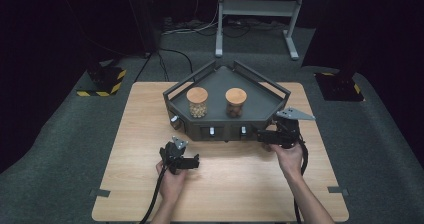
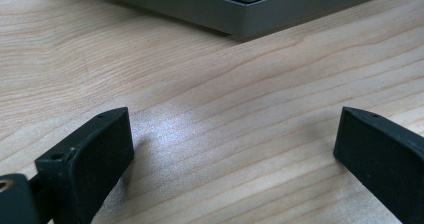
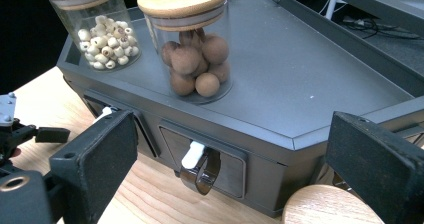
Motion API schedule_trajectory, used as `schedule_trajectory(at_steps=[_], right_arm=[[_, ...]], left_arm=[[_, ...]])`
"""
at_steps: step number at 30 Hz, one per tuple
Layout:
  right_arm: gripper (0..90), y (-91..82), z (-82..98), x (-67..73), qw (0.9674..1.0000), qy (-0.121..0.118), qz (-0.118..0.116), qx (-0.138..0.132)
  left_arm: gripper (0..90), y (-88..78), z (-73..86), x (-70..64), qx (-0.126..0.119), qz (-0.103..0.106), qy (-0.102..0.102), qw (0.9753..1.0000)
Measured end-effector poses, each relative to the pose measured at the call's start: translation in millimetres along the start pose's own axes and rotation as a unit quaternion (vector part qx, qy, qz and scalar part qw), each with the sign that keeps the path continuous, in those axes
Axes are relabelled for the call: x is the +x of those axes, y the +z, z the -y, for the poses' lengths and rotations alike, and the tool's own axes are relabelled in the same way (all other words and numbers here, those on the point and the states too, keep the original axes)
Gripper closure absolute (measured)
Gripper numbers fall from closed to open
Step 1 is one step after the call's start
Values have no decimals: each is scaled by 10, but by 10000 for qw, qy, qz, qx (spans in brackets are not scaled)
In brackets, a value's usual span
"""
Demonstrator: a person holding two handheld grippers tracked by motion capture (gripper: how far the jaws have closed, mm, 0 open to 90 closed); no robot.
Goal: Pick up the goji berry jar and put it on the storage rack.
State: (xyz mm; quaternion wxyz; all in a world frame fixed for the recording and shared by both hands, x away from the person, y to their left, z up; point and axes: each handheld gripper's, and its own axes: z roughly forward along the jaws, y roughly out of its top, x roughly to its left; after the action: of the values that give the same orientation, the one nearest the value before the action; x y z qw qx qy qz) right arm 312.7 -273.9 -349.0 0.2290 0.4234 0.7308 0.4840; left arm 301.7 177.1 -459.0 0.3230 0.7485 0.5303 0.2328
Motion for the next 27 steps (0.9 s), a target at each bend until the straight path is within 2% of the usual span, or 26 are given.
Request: schedule_trajectory(at_steps=[27], right_arm=[[50, -95, 129, -102, 9998, 62, 171, 84]], left_arm=[[25, 0, 0, 0, 0, 1, -3, 10000]])
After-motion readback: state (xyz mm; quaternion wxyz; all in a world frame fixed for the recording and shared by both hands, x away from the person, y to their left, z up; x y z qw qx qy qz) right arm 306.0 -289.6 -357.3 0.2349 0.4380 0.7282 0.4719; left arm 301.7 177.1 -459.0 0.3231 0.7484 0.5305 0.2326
